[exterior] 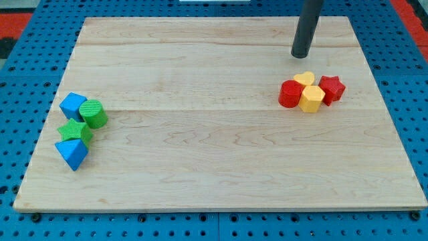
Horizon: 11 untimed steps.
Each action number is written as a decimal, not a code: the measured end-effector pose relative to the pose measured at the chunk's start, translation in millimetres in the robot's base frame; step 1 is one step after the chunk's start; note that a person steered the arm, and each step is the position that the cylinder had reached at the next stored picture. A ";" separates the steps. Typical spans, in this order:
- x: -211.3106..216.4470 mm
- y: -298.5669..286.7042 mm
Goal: Separate the yellow blocks from red blocks
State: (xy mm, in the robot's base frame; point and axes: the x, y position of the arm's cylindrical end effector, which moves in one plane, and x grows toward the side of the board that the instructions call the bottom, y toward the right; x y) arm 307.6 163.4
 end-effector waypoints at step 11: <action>155.5 -45.3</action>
State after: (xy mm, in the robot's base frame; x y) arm 463.1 118.1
